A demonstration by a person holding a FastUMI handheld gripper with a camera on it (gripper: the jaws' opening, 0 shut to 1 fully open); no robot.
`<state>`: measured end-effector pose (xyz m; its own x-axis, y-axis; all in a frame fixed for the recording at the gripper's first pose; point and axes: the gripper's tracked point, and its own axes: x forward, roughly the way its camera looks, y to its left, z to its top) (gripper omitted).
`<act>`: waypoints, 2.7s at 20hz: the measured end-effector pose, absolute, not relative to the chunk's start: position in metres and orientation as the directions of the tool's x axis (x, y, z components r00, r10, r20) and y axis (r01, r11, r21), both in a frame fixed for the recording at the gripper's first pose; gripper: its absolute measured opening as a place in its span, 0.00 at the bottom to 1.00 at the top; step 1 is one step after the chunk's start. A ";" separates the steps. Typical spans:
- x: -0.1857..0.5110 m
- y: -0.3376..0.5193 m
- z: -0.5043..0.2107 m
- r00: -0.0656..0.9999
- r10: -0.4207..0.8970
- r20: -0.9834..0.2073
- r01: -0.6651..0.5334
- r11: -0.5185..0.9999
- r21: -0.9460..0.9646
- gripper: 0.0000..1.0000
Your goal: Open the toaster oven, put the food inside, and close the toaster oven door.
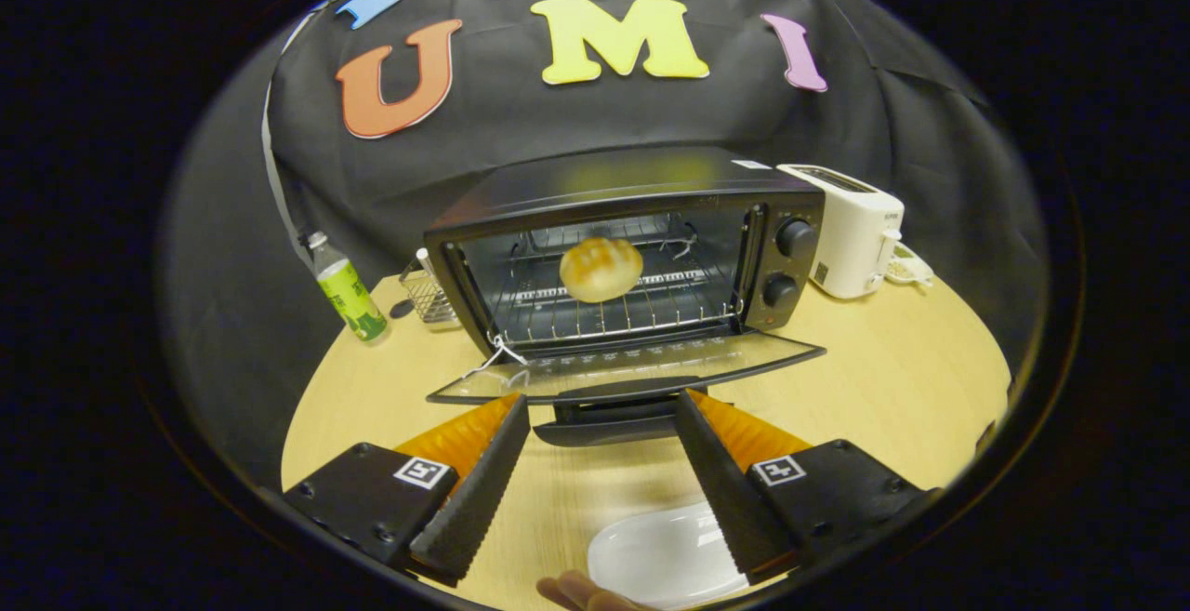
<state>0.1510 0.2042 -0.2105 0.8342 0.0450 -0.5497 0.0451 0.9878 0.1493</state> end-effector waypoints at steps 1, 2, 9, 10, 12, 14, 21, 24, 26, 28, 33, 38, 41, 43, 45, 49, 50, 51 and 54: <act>0.154 0.204 -0.205 0.850 0.032 -0.526 0.042 0.991 0.128 1.00; 0.159 0.204 -0.199 0.870 0.020 -0.493 0.038 0.993 0.108 1.00; 0.198 0.207 -0.166 0.957 0.021 -0.289 -0.027 0.999 -0.017 1.00; 0.197 0.207 -0.165 0.960 0.030 -0.278 -0.033 0.999 -0.004 1.00; 0.194 0.207 -0.160 0.964 0.044 -0.261 -0.034 0.998 0.045 1.00; 0.189 0.200 -0.163 0.961 0.037 -0.273 -0.018 0.997 0.073 1.00; 0.161 0.178 -0.157 0.947 0.038 -0.319 0.004 0.992 0.128 1.00; 0.138 0.169 -0.141 0.951 0.029 -0.309 0.017 0.989 0.145 1.00; 0.118 0.170 -0.130 0.949 0.049 -0.311 -0.006 0.991 0.136 1.00; 0.100 0.160 -0.109 0.961 0.017 -0.277 0.010 0.995 0.095 1.00; 0.046 0.142 -0.041 0.990 -0.078 -0.115 0.074 0.997 -0.039 1.00; -0.013 0.147 -0.003 0.994 -0.107 -0.009 0.105 0.986 -0.127 1.00; -0.041 0.160 -0.011 0.999 -0.034 -0.029 0.032 0.997 -0.065 1.00; -0.055 0.163 -0.015 0.999 0.004 -0.038 -0.005 0.999 -0.047 1.00; -0.066 0.162 -0.016 0.999 0.018 -0.037 -0.020 0.999 -0.051 1.00; -0.076 0.155 -0.013 1.000 0.020 -0.023 -0.020 1.000 -0.008 1.00; -0.078 0.155 -0.015 0.999 0.028 -0.027 -0.028 1.000 0.005 1.00; -0.078 0.156 -0.016 0.998 0.044 -0.035 -0.043 0.999 0.012 1.00; -0.079 0.149 -0.017 0.998 0.051 -0.041 -0.050 0.998 0.029 1.00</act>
